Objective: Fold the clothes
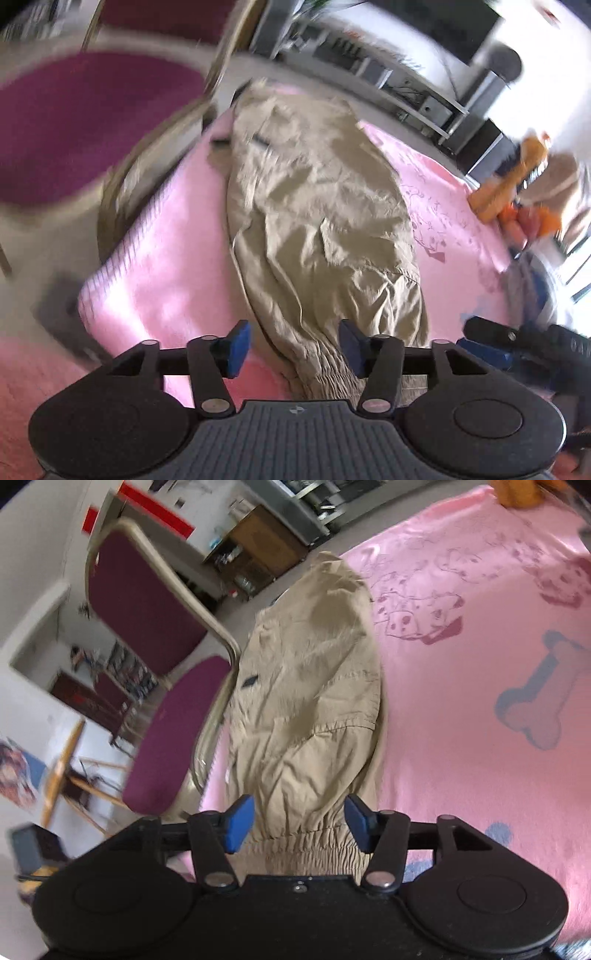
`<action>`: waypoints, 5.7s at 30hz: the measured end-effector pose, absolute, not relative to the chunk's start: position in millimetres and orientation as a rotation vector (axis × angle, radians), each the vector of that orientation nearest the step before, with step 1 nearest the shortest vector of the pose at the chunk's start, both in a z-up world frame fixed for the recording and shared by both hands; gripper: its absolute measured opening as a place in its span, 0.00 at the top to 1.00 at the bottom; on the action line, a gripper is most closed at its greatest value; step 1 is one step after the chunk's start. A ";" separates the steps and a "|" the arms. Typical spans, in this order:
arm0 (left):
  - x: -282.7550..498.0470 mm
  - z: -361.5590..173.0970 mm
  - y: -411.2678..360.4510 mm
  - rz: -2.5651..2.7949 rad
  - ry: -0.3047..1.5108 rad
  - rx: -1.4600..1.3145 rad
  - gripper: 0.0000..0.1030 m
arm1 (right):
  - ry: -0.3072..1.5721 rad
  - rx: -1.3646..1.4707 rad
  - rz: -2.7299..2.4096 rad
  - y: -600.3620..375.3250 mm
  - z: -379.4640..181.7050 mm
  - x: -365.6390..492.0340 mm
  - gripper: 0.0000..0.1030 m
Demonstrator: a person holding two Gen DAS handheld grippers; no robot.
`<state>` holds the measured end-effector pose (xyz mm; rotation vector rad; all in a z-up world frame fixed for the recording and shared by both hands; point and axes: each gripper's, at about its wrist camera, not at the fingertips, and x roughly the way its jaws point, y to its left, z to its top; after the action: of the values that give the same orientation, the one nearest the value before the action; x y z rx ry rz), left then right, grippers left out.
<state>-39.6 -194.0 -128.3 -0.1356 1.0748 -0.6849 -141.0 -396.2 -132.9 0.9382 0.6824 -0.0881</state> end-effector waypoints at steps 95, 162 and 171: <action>56.6 -25.0 -213.7 -0.629 1.004 -0.323 0.51 | 0.574 0.999 -0.277 -447.2 -32.5 -58.9 0.42; 16.8 -95.4 -225.7 -0.357 0.772 0.162 0.85 | 0.710 0.303 -0.306 -433.6 -100.0 -60.0 0.63; -1.6 -121.7 -261.1 -0.584 0.832 0.228 0.88 | 0.677 0.722 0.033 -456.8 -123.3 -57.1 0.69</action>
<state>-1.6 -261.1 -121.7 0.2281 0.8315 -0.5842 -57.1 -456.8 -123.3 0.7219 0.6768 0.0326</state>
